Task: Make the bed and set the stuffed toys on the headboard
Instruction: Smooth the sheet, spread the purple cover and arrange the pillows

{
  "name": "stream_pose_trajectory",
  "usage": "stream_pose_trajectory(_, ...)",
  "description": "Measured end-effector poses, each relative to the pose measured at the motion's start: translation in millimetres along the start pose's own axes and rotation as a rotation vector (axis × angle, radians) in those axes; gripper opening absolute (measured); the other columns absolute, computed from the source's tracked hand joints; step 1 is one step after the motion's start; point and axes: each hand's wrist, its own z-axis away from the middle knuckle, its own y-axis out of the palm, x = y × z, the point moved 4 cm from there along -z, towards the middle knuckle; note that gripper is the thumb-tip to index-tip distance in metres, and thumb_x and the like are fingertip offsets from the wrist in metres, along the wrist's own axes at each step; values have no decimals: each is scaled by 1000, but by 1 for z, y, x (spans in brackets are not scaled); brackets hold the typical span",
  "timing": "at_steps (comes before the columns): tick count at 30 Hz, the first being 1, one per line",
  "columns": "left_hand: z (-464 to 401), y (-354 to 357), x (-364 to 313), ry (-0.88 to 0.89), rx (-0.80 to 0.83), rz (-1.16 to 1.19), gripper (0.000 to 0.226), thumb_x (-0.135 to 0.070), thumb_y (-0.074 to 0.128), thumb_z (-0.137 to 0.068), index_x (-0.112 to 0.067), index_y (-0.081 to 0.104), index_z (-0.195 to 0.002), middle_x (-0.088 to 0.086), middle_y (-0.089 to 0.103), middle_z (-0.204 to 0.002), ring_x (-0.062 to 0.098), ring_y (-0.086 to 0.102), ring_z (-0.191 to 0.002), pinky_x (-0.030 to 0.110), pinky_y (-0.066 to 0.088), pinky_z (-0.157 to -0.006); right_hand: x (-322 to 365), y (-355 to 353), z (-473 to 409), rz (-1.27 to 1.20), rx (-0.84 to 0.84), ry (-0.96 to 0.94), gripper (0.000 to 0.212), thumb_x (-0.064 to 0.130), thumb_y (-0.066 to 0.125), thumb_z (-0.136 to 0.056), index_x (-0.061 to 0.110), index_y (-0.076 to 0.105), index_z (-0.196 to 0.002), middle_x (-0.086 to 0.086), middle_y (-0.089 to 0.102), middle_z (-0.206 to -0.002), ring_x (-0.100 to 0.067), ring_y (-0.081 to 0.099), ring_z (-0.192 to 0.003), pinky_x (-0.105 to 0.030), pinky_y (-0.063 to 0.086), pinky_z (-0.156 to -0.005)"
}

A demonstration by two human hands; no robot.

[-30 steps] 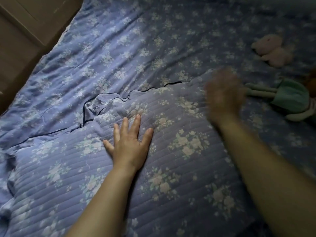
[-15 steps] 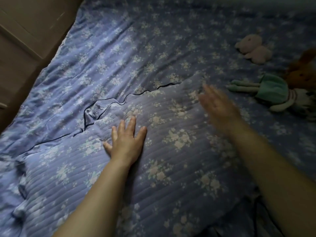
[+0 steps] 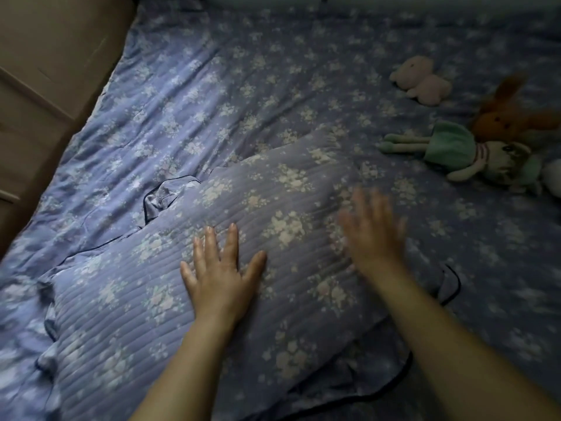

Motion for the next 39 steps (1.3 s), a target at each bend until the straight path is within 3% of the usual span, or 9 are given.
stream_pose_trajectory(3, 1, 1, -4, -3, -22, 0, 72, -69, 28, -86, -43, 2, -148, -3, -10, -159, 17, -14, -146, 48, -8, -115, -4, -48, 20, -230, -469, -1, 65, 58, 12, -96, 23, 19, -150, -8, 17, -158, -24, 13, -146, -52, 7, -116)
stream_pose_trajectory(7, 4, 1, -3, -1, -15, -25, 72, -69, 28, -86, -42, 3, -148, -4, -10, -159, 17, -13, -146, 49, -7, -116, -18, 46, 29, 46, 347, 18, 72, 66, 1, -89, 30, -5, -151, 0, -5, -161, -22, -1, -147, -53, 4, -117)
stream_pose_trajectory(10, 10, 1, 0, 17, -13, -14, 70, -66, 27, -88, -41, 0, -148, -4, -12, -159, 16, -16, -146, 47, -8, -116, -26, 17, 17, -91, -5, -10, 82, 73, -8, -82, 30, 4, -151, 2, 1, -160, -20, 2, -147, -47, 1, -117)
stream_pose_trajectory(21, 74, 5, 15, 190, -29, -65, 121, -86, 42, -48, -37, -7, -148, -2, -1, -159, 14, -5, -146, 59, 0, -111, -5, 14, 64, 137, 617, -490, 110, 97, 37, -44, 61, -28, -125, 22, -26, -150, -3, -26, -138, -45, -10, -115)
stream_pose_trajectory(24, 86, 14, 20, 257, -210, -173, 88, -64, 66, -58, -26, 42, -133, 10, 53, -136, 27, 42, -130, 66, 30, -97, 0, 30, 71, 320, 287, -601, 119, 71, 70, -57, 43, -3, -147, 2, 13, -158, -20, 11, -146, -53, 17, -113)
stream_pose_trajectory(27, 74, 2, 11, 261, -375, -37, 29, -40, 54, -73, -22, 64, -93, 2, 69, -90, 25, 69, -88, 59, 44, -86, 17, 29, 68, 173, -76, -760, 52, 35, 80, -60, 21, 67, -108, -7, 71, -99, -25, 68, -91, -39, 51, -83)
stream_pose_trajectory(32, 32, -60, -2, 172, -552, 71, 31, -34, 44, -78, -17, 69, -83, 7, 70, -80, 27, 66, -77, 47, 43, -89, 76, -22, 34, -32, -385, -857, 30, 33, 46, -83, 17, 69, -71, -5, 64, -60, -26, 62, -53, -31, 49, -58)
stream_pose_trajectory(36, -8, -103, -16, -55, -609, 117, 29, -30, 39, -97, -24, 58, -117, 2, 60, -121, 21, 47, -123, 47, 12, -112, 139, -53, -3, 26, -385, -808, 30, 39, 46, -93, 19, 67, -98, -7, 68, -94, -29, 63, -89, -42, 40, -83)
stream_pose_trajectory(39, -21, -58, -12, -102, -360, -5, 50, -46, 24, -99, -34, 19, -147, -7, 16, -157, 18, 3, -147, 65, -5, -108, 135, -7, -19, 276, -4, -639, 58, 55, 25, -96, 31, 22, -148, 2, 22, -156, -21, 18, -144, -51, 9, -112)
